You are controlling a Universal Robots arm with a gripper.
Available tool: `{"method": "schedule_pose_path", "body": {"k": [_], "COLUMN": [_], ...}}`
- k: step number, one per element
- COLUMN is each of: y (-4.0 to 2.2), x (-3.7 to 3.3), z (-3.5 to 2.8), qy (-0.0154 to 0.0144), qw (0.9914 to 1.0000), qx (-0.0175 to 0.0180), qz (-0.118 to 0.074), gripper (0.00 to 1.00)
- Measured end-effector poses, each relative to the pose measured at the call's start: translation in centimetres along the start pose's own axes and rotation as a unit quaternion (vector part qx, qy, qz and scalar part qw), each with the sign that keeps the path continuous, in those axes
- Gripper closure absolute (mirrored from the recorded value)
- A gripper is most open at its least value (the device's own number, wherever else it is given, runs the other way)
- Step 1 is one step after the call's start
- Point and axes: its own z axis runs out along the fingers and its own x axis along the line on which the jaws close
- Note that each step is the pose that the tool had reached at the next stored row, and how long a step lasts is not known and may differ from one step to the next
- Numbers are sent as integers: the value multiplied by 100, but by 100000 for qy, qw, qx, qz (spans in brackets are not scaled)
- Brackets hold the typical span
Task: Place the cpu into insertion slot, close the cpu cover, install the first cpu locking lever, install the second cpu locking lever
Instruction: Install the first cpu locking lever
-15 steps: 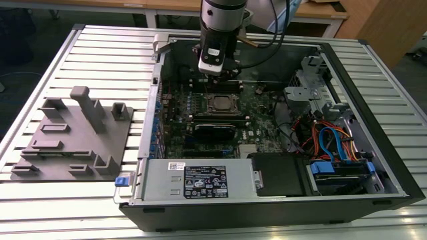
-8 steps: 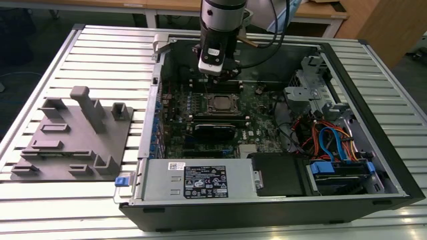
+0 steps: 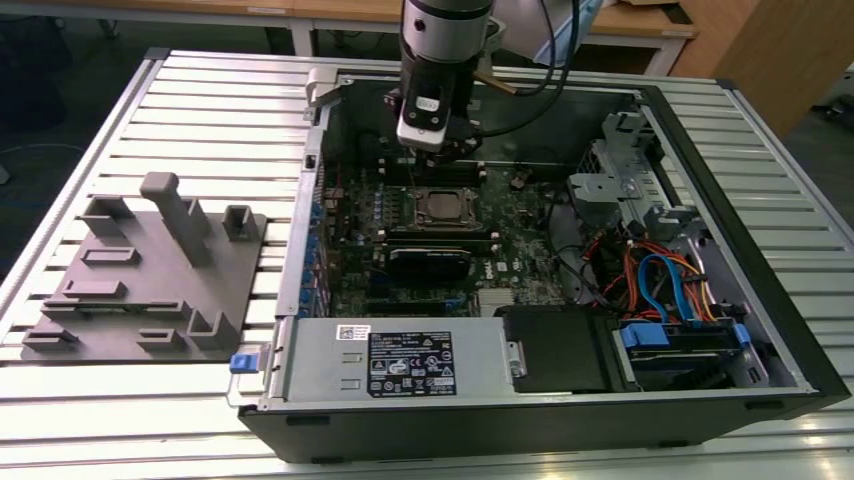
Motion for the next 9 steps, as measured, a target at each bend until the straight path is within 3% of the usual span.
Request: {"method": "schedule_pose_path", "body": {"k": [9], "y": [-5], "x": [6], "z": [0], "qy": [51], "qw": [99986], "qx": [94], "qz": [-1677], "gripper": [89]}}
